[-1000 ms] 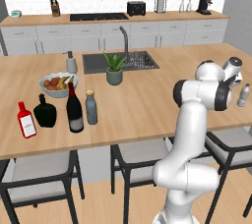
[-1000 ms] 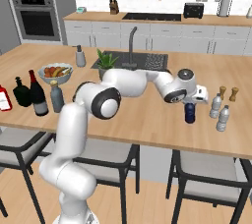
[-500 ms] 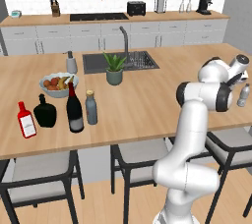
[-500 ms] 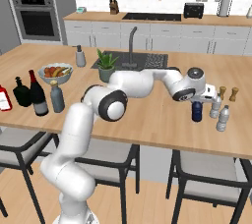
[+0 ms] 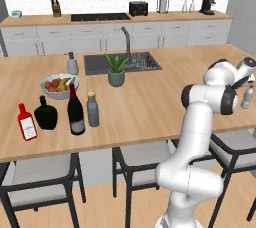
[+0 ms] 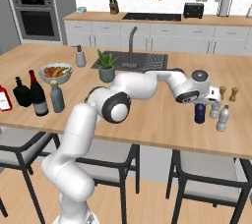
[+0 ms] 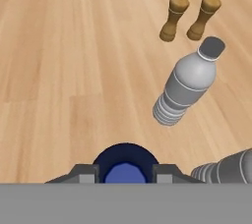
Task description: Move the plastic bottles in the middle to the plastics group, and the glass bottles in the middle to the glass group.
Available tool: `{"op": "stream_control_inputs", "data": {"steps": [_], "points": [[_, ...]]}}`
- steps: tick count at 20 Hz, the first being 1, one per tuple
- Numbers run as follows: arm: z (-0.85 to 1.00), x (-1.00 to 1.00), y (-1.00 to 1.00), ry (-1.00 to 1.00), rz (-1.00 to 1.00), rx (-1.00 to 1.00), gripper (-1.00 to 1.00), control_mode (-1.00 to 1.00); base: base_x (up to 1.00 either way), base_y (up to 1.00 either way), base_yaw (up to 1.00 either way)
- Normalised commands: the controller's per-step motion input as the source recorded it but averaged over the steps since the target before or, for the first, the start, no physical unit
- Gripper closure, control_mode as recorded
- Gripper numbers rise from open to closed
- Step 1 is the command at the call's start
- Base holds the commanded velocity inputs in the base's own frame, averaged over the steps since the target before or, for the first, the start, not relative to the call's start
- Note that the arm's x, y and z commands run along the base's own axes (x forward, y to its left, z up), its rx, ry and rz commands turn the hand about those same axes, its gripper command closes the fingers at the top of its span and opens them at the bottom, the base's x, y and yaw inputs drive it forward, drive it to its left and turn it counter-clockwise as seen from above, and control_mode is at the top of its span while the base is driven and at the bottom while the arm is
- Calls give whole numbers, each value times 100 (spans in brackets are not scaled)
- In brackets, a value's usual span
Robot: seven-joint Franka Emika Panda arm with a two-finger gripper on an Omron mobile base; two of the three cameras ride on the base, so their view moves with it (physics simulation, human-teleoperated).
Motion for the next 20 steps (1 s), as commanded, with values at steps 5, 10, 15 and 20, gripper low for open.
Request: {"op": "stream_control_inputs", "data": {"steps": [5,10,15,20], "points": [[-12,0,0,0,0,0,100,-100,0,0,0],[-43,0,0,0,0,0,100,-100,0,0,0],[-38,0,0,0,0,0,100,-100,0,0,0],[-26,0,0,0,0,0,100,-100,0,0,0]]}}
